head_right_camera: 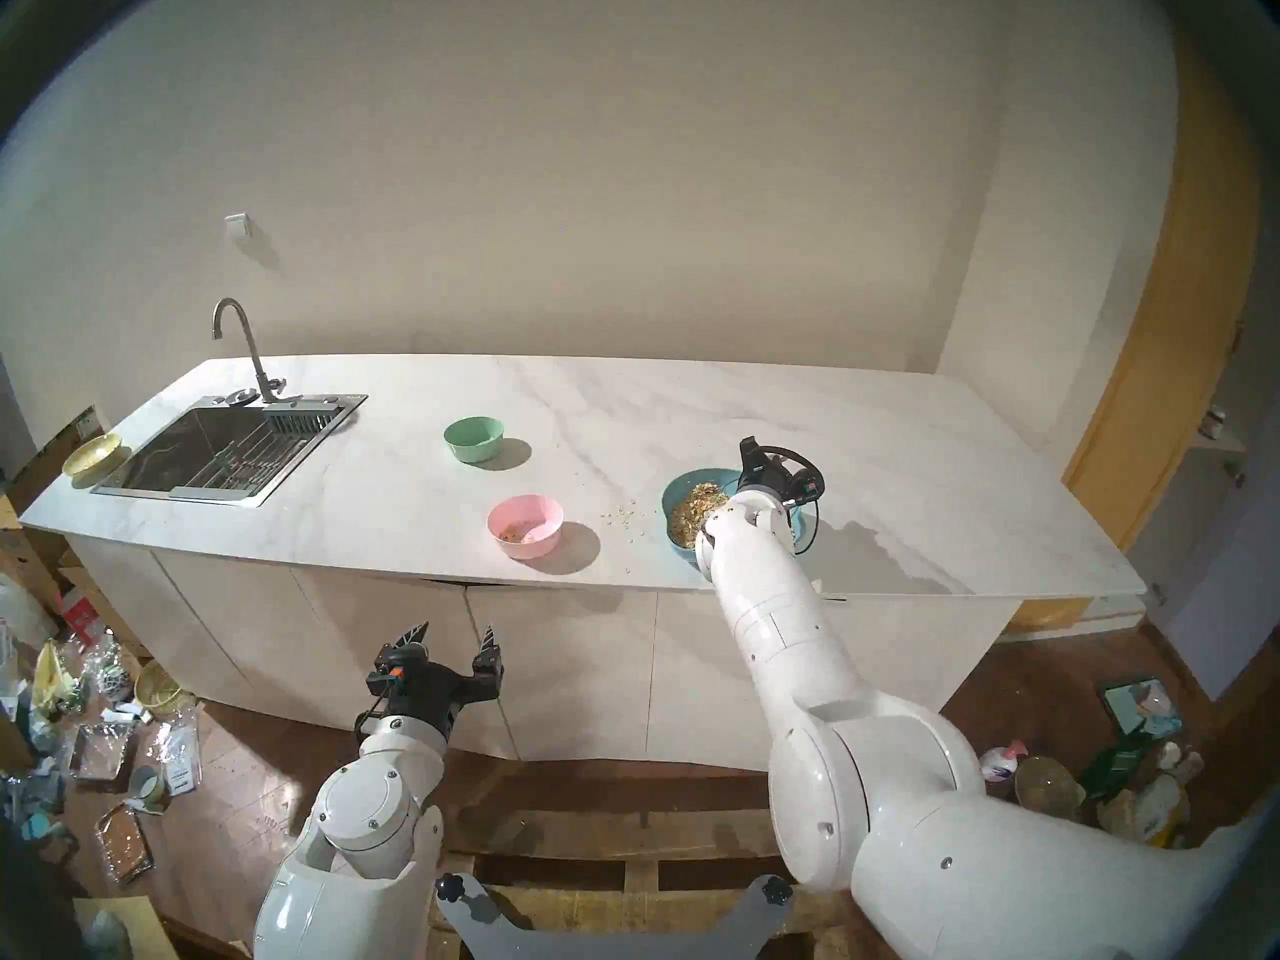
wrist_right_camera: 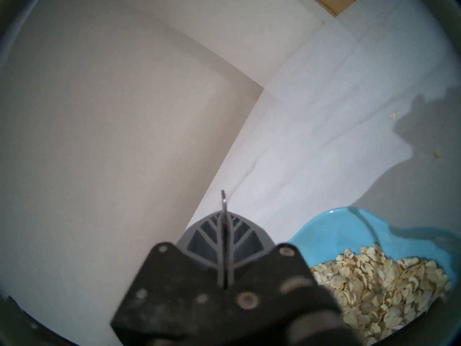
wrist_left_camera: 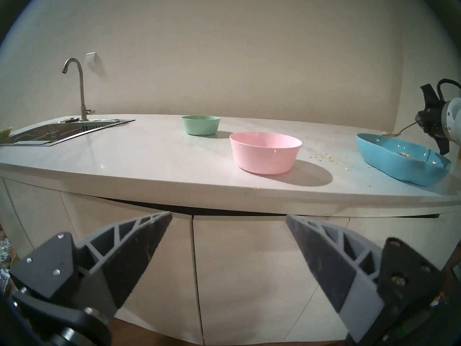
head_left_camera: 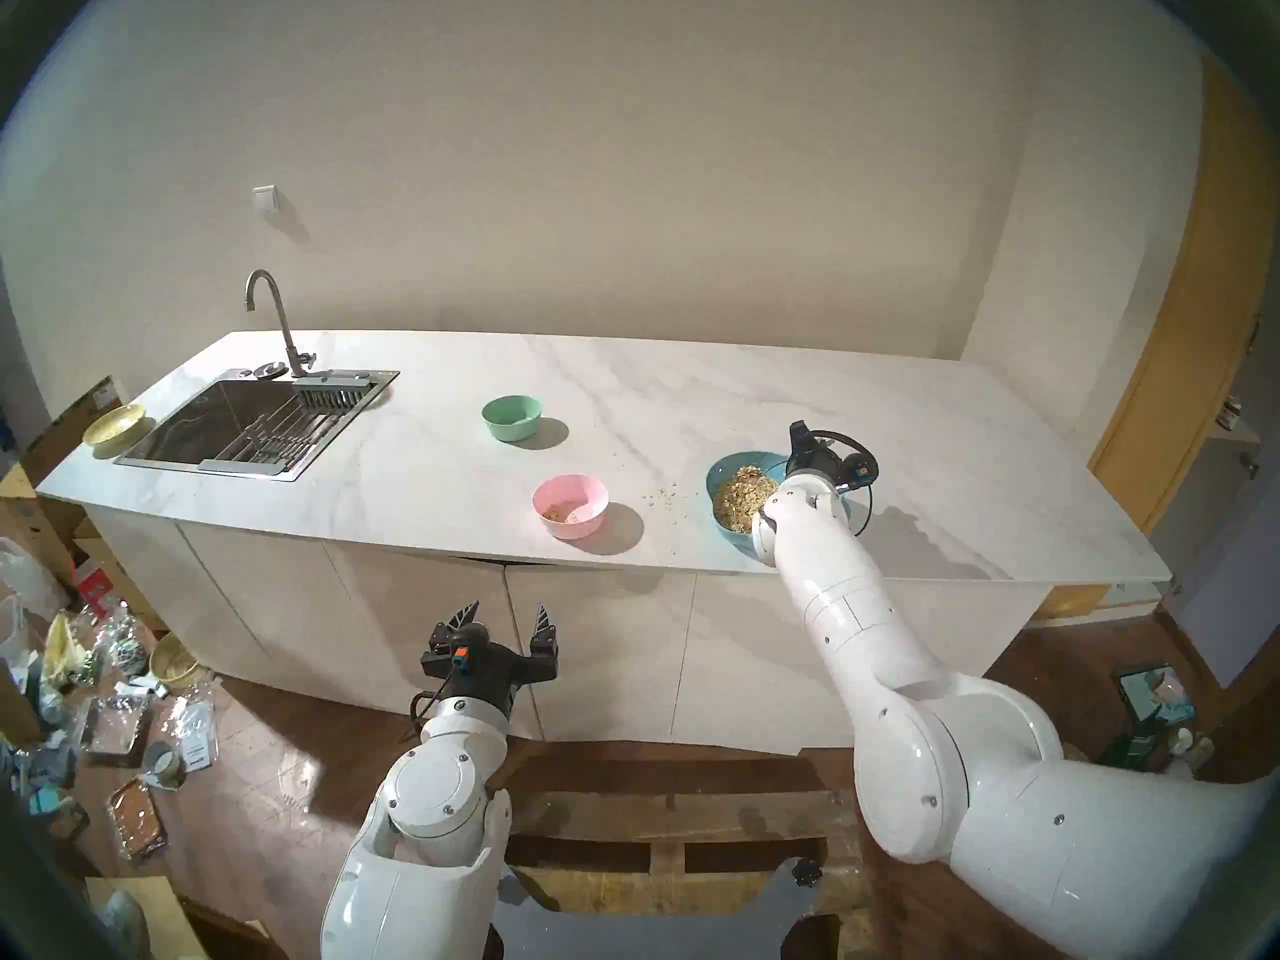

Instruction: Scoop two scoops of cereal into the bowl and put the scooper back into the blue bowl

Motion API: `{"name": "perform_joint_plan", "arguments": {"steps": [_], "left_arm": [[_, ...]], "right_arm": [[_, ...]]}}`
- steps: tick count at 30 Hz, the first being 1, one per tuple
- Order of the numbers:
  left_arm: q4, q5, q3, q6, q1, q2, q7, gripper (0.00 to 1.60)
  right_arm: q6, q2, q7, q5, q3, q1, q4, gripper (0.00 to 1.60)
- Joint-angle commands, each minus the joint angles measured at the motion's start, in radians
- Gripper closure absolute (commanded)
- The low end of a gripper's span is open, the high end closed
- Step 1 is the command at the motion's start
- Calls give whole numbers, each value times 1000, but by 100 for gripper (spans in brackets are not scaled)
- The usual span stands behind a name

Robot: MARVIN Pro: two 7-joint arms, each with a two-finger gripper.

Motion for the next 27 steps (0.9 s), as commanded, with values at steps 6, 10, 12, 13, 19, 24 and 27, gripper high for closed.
{"name": "perform_joint_plan", "arguments": {"steps": [6,10,12,13,19,24,27], "left_arm": [[-28,-2,2,-5,-5,0,-5,0],[-27,-2,2,-5,-5,0,-5,0],[-27,-2,2,-5,-5,0,-5,0],[-27,-2,3,-5,-5,0,-5,0],[-26,-2,3,-6,-5,0,-4,0],[-26,-2,3,-6,-6,0,-4,0],[-26,-2,3,-6,-6,0,-4,0]], "right_arm": [[37,6,-45,20,16,-23,-81,160],[41,-1,-40,35,23,-35,-100,160],[47,-8,-34,39,19,-44,-120,160],[46,-11,-37,36,15,-46,-127,160],[51,-25,-42,32,-5,-47,-159,160],[54,-30,-50,24,-23,-39,-172,160],[56,-31,-58,18,-34,-35,-182,160]]}}
